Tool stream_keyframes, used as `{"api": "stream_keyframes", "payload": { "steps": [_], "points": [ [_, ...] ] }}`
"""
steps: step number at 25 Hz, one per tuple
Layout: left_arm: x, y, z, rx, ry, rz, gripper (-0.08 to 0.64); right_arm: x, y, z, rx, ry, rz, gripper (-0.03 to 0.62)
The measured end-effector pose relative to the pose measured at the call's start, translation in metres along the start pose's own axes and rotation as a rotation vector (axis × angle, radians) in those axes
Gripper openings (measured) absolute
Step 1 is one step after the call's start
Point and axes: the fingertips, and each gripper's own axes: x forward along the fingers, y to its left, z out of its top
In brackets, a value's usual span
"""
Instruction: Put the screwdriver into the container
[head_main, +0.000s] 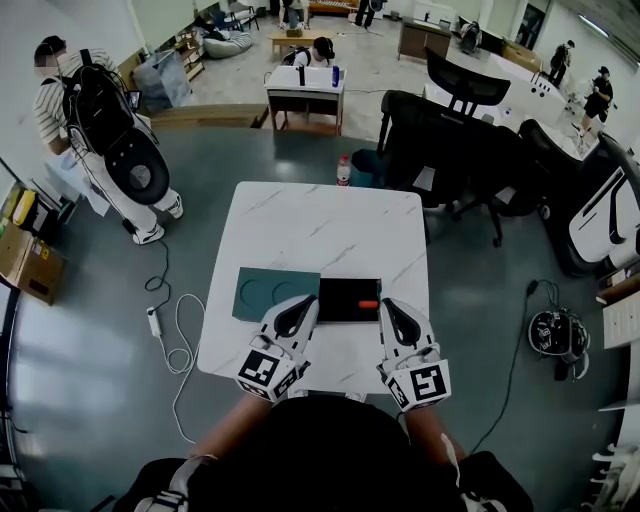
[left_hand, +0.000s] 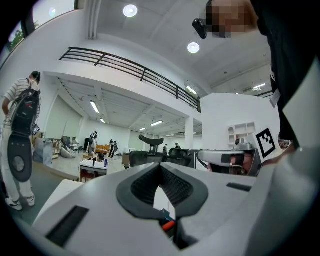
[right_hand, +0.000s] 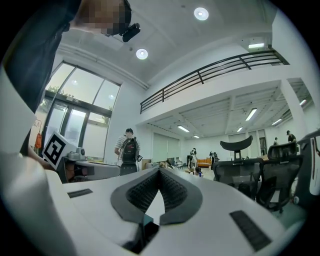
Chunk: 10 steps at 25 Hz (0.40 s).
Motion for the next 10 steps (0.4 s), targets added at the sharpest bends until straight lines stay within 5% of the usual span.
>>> {"api": "stream_keyframes", "payload": {
  "steps": [10],
  "points": [
    [0.003, -0.007, 0.002, 0.006, -0.004, 0.003, 0.005, 0.003, 0.011, -0.012, -0.023, 0.058, 0.064, 0.023]
  ]
}}
